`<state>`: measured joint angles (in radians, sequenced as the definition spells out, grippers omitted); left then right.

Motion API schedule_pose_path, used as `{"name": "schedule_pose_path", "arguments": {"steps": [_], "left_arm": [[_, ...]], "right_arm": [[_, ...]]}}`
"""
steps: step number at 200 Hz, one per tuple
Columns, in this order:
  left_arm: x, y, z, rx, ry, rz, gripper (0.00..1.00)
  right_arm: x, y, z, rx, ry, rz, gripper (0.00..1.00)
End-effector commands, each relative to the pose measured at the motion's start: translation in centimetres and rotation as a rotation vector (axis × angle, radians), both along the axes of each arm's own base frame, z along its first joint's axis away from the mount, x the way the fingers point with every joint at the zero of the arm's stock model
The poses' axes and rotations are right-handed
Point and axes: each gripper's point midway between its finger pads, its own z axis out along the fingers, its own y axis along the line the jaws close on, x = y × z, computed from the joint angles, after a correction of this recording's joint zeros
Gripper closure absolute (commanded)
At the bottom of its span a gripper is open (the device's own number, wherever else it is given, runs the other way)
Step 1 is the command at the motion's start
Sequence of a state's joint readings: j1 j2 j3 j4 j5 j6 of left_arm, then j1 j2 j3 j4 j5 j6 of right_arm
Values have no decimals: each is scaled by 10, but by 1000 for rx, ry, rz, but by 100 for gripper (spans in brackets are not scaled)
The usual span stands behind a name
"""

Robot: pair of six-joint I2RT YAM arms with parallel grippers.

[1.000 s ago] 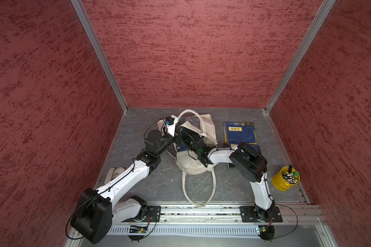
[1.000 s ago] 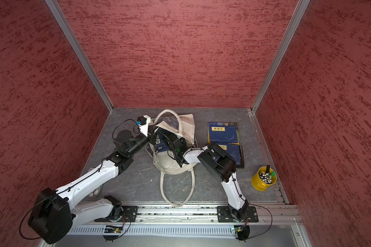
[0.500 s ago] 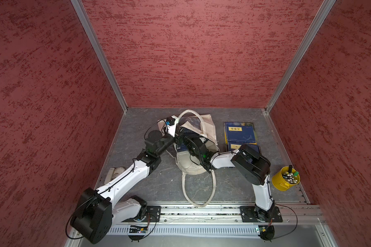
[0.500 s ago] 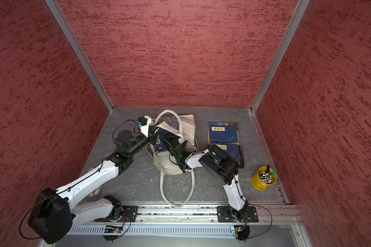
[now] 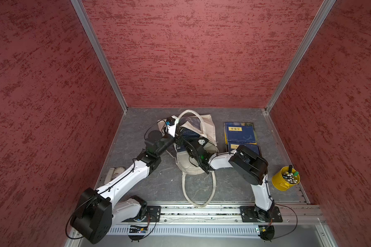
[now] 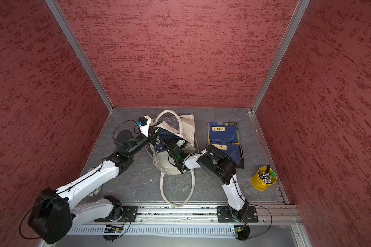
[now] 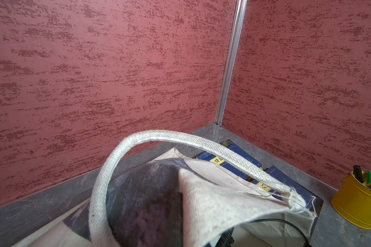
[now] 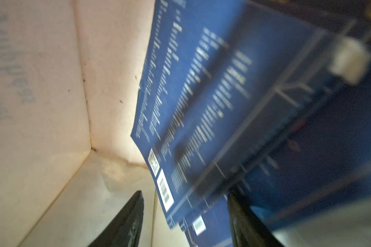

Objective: Take out the books from the canvas bag
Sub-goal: Pick up the book from the canvas bag.

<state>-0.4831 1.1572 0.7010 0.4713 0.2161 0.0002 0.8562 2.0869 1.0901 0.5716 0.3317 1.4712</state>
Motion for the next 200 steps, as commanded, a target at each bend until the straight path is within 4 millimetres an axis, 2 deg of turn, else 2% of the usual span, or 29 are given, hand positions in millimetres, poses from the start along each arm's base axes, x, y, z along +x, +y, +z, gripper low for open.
{"name": "schedule_pose_path", "arguments": {"steps": [1,23,33,49,85,112,128,158,178,200], "left_arm": [[-16,-7,36,-49,-123,-58,100],[-17,-8,36,-47,-124,-63,100],[-17,-8,36,-49,-124,-64,100],[-17,-9,35,-48,-120,-70,100],[-19,-10,36,-48,-125,-73,100],[-19,-11,35,-46,-124,-77,100],[-19,-11,35,-46,-123,-79,100],[-19,-11,34,-44,-122,-81,100],[-19,-11,35,-46,-124,-80,100],[-18,-9,35,-40,-129,-68,100]], "right_arm": [[21,-5,5,-27,-46,-43,37],[24,-6,-5,-6,-17,-49,38],[26,-6,-5,1,-20,-53,42],[32,-6,3,-31,-49,-65,45],[54,-4,37,-56,-161,-67,56],[67,0,47,-48,-201,-35,60],[71,2,54,-31,-226,-25,66],[75,4,63,-21,-247,-12,66],[74,7,71,9,-264,3,61],[60,5,69,21,-233,16,55]]}}
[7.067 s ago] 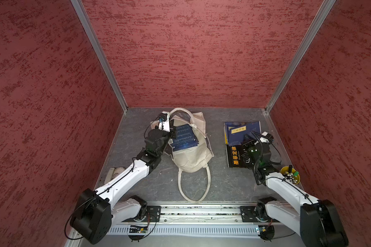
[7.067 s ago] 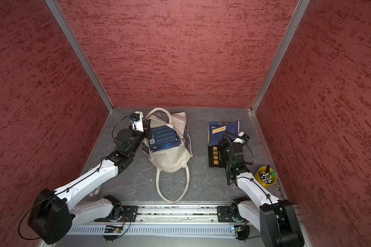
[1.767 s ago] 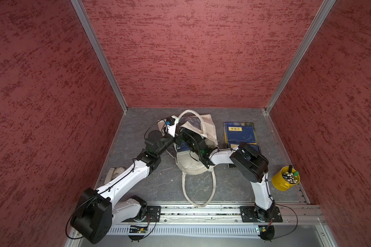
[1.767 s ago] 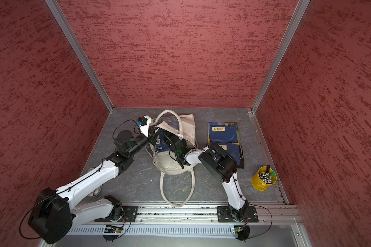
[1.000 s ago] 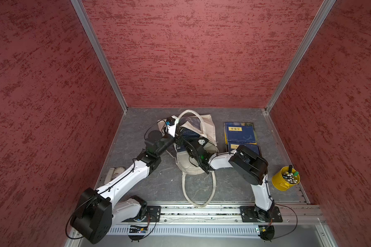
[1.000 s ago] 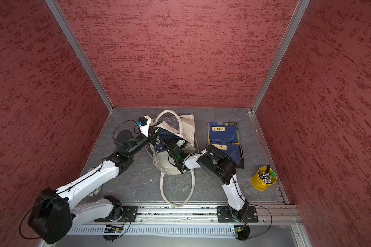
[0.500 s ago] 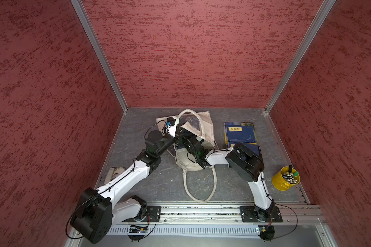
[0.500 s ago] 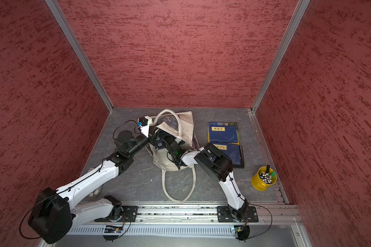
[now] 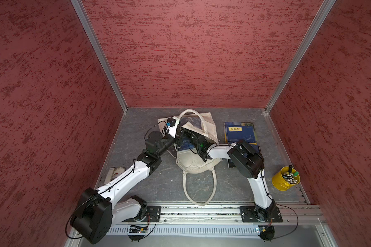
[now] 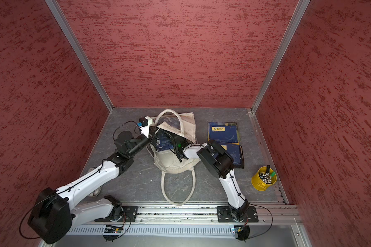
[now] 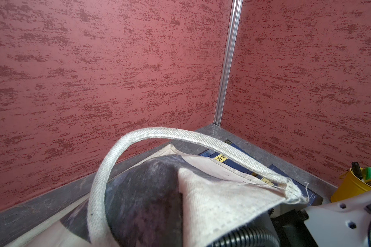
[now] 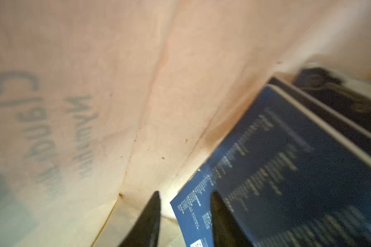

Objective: Take out the books from the canvas bag
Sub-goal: Pick up the book from the canvas bag.

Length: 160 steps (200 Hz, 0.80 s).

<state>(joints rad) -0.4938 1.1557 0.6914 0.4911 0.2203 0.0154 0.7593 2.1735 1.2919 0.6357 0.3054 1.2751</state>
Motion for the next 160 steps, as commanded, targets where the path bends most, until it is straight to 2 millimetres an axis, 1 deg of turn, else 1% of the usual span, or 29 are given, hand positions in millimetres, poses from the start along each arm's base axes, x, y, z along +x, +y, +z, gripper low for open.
{"name": "schedule_pose_path", "arguments": {"steps": [1,7,13,17,30,38,58,82,109,131,160], "left_arm": [[-15,-5,34,-46,-108,-55,100],[-14,-5,35,-46,-111,-53,100],[-14,-5,36,-48,-113,-52,100],[-14,-5,36,-48,-111,-49,100],[-13,-4,35,-44,-111,-47,100],[-13,-5,35,-42,-110,-48,100],[-12,-3,36,-44,-113,-40,100],[-13,-3,36,-41,-117,-37,100],[-13,-5,34,-34,-114,-40,100],[-12,-5,33,-33,-112,-41,100],[-13,-5,34,-31,-117,-40,100]], "right_arm": [[-12,6,19,49,-28,31,55],[-19,2,17,54,-9,20,51],[-27,-3,15,51,11,3,44],[-33,-7,14,48,23,-10,41],[-50,-15,11,35,43,-32,37],[-59,-15,8,39,56,-21,34],[-79,-13,-3,80,86,24,34],[-95,-16,-14,83,113,33,35],[-101,-12,-29,65,146,41,37],[-99,-9,-38,62,166,39,38],[-94,-4,-45,68,173,28,43]]}}
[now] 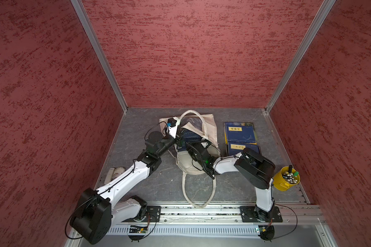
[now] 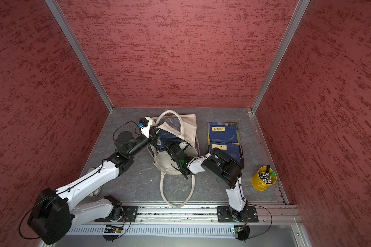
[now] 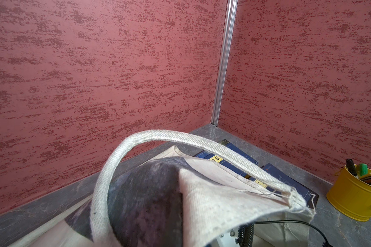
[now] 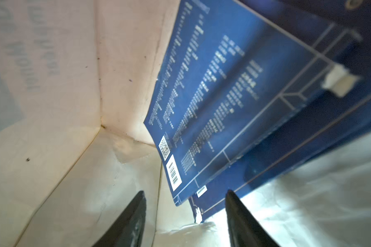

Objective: Take out the books from the canvas bag
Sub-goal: Pick up the book from the canvas bag.

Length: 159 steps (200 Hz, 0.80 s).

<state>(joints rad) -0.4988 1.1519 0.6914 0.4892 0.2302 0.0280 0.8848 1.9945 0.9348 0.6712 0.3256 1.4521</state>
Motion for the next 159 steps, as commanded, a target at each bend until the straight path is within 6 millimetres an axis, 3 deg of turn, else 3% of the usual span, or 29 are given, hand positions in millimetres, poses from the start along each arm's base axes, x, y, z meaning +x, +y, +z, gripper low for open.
{"name": "schedule_pose_path", "arguments": {"steps": [1,38,50,92,159], "left_arm": [[-10,-2,33,-41,-107,-26,100],[-10,-2,34,-40,-108,-28,100],[-10,-3,34,-39,-107,-29,100],[-10,-3,32,-37,-105,-31,100],[-10,-4,32,-37,-105,-34,100]], "right_arm": [[7,6,-4,24,2,-28,43],[12,9,-14,32,25,-39,44],[17,7,-15,36,21,-50,49],[32,4,-4,27,-24,-87,58],[58,3,11,45,-72,-118,62]]}}
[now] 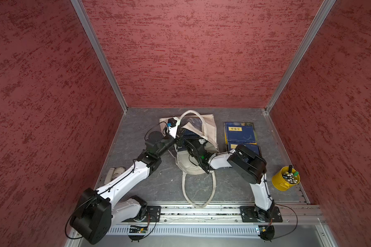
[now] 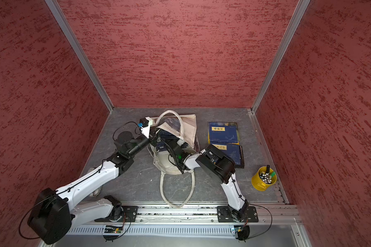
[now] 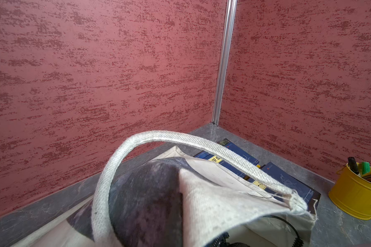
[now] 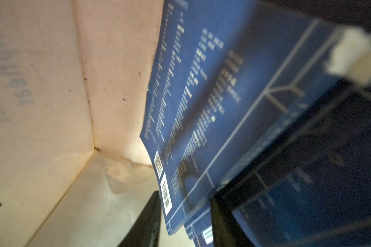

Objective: Take out the books from the canvas bag
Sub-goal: Pick up the book from the canvas bag.

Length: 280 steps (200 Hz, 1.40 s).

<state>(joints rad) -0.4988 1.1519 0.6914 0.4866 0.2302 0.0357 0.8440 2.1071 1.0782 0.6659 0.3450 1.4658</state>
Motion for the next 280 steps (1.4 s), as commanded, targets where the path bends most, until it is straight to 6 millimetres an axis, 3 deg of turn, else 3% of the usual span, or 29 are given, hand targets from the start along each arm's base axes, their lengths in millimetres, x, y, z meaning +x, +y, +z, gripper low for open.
{"name": "schedule_pose_path", "arguments": {"steps": [1,26,57,69,82,101,108,165,235,263,280], "left_arm": [[-10,-3,33,-44,-101,-33,100],[-11,-4,34,-46,-104,-37,100],[-11,-4,34,-49,-103,-39,100],[-11,-4,34,-48,-104,-36,100],[-11,-3,34,-50,-104,-33,100],[-11,-1,36,-56,-108,-20,100],[-10,1,36,-58,-106,-11,100],[8,20,42,-112,-62,127,100],[22,36,41,-133,-21,248,100],[26,41,45,-150,-14,290,100],[31,42,34,-131,27,307,100]], "right_arm": [[20,-4,14,18,-58,-55,61],[32,-2,16,28,-72,-54,61],[47,2,41,-1,-165,-65,57],[53,4,42,-20,-168,-76,57],[58,3,37,-6,-138,-81,66],[57,-1,36,8,-133,-69,92],[54,0,38,-5,-139,-54,100],[-4,-6,97,-91,-235,144,100],[-67,-16,127,-400,-340,475,100],[-90,-27,158,-487,-447,559,100],[-105,-35,178,-529,-527,609,100]]}}
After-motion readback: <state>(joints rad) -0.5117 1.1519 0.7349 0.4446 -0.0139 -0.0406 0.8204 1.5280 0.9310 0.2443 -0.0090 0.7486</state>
